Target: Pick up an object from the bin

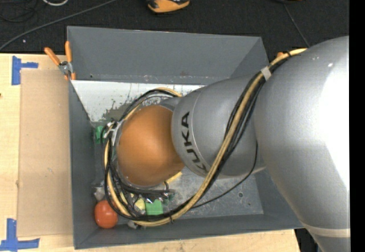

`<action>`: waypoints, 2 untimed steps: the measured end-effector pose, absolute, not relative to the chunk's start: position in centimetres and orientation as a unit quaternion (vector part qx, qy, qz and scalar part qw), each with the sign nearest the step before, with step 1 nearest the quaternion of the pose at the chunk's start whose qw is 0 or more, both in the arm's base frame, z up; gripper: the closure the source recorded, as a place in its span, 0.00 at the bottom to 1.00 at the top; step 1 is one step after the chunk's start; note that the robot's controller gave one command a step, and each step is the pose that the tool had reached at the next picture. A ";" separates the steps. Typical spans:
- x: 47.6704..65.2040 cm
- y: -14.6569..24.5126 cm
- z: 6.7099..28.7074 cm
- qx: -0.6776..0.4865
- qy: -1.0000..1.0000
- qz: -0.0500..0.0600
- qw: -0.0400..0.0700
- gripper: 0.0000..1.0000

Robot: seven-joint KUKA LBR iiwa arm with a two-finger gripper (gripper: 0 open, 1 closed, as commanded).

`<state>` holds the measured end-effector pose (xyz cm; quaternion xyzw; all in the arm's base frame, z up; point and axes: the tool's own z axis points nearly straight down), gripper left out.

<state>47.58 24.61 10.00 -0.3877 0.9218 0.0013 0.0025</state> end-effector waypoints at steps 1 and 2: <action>47.8 24.6 7.1 -0.454 0.891 -0.002 0.008 0.00; 48.6 24.8 6.9 -0.629 0.777 0.002 0.003 1.00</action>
Offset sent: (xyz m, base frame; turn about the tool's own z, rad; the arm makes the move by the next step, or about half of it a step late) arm 0.0105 0.0012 -0.0300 -0.5696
